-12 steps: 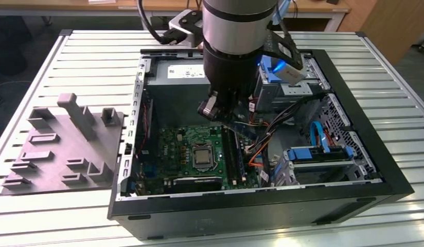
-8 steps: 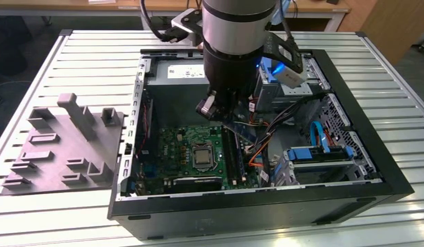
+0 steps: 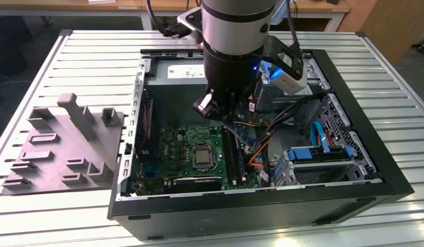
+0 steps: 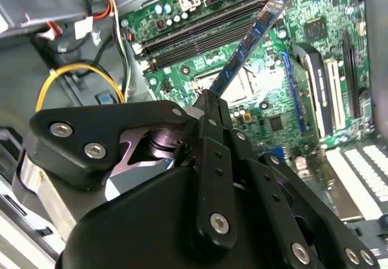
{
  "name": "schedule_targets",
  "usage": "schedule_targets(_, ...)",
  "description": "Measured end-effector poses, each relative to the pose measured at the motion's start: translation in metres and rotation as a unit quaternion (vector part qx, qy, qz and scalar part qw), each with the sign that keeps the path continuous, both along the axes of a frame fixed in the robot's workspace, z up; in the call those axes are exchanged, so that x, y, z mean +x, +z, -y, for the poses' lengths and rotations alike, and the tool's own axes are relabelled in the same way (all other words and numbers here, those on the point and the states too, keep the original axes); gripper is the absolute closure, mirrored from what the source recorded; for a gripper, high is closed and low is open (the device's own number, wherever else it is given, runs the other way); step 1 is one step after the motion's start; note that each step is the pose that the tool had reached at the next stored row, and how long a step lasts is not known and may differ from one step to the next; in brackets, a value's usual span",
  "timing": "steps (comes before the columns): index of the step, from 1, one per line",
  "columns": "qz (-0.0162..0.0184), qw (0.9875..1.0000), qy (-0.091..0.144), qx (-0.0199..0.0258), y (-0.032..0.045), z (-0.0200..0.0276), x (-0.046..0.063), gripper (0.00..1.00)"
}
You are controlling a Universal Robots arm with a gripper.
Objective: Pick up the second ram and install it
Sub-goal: 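Insert the second ram into the second slot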
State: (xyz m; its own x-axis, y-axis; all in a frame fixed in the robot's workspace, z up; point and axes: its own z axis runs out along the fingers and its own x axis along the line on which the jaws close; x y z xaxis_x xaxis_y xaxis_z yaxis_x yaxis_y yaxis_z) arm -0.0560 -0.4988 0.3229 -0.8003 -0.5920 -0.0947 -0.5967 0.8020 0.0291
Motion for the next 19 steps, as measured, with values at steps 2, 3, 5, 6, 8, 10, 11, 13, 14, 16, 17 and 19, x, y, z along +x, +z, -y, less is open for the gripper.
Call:
schedule_targets(2, 0.0000, 0.9996, -0.027, -0.0001, -0.0002, 0.0000, 0.0000, 0.88)
schedule_targets(3, 0.0000, 0.9994, -0.036, 0.0000, -0.0003, 0.0000, 0.0000, 0.88)
schedule_targets(5, 0.0000, 0.9985, -0.054, 0.0000, -0.0004, 0.0000, 0.0000, 0.88)
schedule_targets(6, 0.0000, 0.9980, -0.064, 0.0000, -0.0005, 0.0000, 0.0000, 0.88)
schedule_targets(8, 0.0000, 0.9967, -0.082, 0.0000, -0.0006, 0.0000, 0.0000, 0.88)
schedule_targets(10, 0.0000, 0.9950, -0.100, 0.0000, -0.0007, 0.0000, 0.0000, 0.88)
schedule_targets(11, 0.0000, 0.9941, -0.108, 0.0000, -0.0008, 0.0000, 0.0000, 0.88)
schedule_targets(13, 0.0000, 0.9919, -0.127, 0.0000, -0.0009, 0.0000, 0.0000, 0.88)
schedule_targets(14, 0.0000, 0.9907, -0.136, 0.0000, -0.0010, 0.0000, 0.0000, 0.88)
schedule_targets(16, 0.0000, 0.9881, -0.154, 0.0000, -0.0011, 0.0000, 0.0000, 0.88)
schedule_targets(17, -0.0001, 0.9867, -0.162, -0.0001, -0.0012, 0.0000, 0.0000, 0.88)
schedule_targets(19, 0.0000, 0.9836, -0.180, 0.0000, -0.0014, 0.0000, 0.0000, 0.88)
